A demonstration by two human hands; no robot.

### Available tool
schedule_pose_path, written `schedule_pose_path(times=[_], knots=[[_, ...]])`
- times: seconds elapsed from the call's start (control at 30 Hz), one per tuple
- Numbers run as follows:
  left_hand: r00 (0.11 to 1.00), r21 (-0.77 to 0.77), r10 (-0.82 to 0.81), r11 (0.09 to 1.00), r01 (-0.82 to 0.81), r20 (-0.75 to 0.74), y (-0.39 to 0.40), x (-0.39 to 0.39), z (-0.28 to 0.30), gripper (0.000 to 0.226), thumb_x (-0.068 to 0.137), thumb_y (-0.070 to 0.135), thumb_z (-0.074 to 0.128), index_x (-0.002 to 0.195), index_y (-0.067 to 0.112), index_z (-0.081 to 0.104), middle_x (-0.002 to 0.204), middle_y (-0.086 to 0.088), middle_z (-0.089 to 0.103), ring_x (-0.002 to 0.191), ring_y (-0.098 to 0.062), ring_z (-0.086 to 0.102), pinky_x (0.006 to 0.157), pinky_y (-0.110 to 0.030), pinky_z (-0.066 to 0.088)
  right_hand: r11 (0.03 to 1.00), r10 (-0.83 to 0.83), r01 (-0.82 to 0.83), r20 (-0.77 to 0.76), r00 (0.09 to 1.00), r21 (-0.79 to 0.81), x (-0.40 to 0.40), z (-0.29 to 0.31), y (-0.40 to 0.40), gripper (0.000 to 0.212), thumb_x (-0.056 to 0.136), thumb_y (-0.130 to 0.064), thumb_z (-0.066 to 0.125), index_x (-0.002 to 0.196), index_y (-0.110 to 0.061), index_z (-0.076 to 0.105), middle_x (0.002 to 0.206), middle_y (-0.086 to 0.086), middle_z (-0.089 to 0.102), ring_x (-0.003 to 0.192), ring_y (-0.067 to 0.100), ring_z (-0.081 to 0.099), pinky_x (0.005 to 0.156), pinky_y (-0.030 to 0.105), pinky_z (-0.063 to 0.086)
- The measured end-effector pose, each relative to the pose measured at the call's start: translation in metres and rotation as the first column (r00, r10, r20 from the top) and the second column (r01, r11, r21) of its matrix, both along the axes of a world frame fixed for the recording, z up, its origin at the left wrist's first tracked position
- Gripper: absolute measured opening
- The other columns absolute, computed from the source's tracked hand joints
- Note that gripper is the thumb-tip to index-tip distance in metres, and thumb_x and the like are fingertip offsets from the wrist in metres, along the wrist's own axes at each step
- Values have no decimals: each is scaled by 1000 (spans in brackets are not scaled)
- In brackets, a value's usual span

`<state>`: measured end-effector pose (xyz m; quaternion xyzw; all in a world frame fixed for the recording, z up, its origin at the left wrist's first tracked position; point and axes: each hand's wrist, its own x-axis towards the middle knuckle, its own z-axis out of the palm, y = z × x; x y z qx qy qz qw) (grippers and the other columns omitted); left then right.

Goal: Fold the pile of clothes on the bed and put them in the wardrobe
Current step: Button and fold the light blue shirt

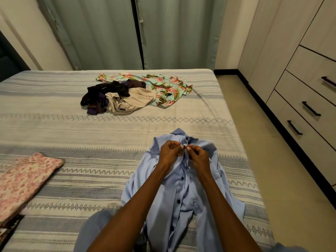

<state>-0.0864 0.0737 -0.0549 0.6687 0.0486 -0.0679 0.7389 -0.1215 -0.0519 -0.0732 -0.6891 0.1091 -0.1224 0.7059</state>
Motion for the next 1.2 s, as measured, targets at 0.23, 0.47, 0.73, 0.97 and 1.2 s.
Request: schedule_pose_path(times=[0.23, 0.47, 0.73, 0.97, 1.2], knots=[[997, -73, -49, 996, 45, -56, -4, -2, 9, 9, 88, -4, 68, 86, 4, 71, 78, -13, 70, 70, -20, 65, 66, -21, 56, 984, -99, 102, 31, 995, -147, -1, -2, 4, 11, 95, -18, 66, 103, -16, 73, 94, -4, 73, 92, 10, 69, 81, 23, 55], [988, -108, -75, 992, 61, -135, 0, 0, 6, 8, 89, 0, 68, 96, 1, 72, 87, -15, 72, 79, -21, 69, 71, -21, 59, 954, -21, 39, 66, 998, -296, -3, -2, 0, 16, 98, -16, 61, 109, -20, 73, 99, -5, 74, 93, 5, 68, 82, 22, 55], [951, -368, -185, 926, 85, -247, 8, -3, 6, 26, 94, 3, 61, 117, -9, 65, 113, -24, 70, 104, -31, 69, 95, -35, 56, 901, 21, 13, 74, 997, -433, 2, 1, -2, 10, 92, -26, 70, 102, -29, 71, 97, -15, 68, 89, 3, 67, 73, 17, 53], [967, -333, -162, 939, 89, -198, 8, -1, 5, 28, 96, 11, 62, 117, -7, 67, 111, -21, 72, 105, -30, 70, 97, -38, 54, 793, -1, 117, 191, 982, -598, 3, -3, 1, 17, 92, -25, 69, 109, -21, 70, 103, -5, 72, 89, 9, 68, 71, 27, 58], [995, -110, -45, 993, 35, -89, 4, -3, 5, 11, 89, 10, 72, 93, 0, 72, 84, -12, 75, 77, -19, 72, 67, -22, 57, 810, 9, 123, 223, 975, -574, 5, -3, 5, 15, 91, -17, 70, 106, -16, 69, 100, -1, 69, 87, 10, 66, 74, 23, 55]])
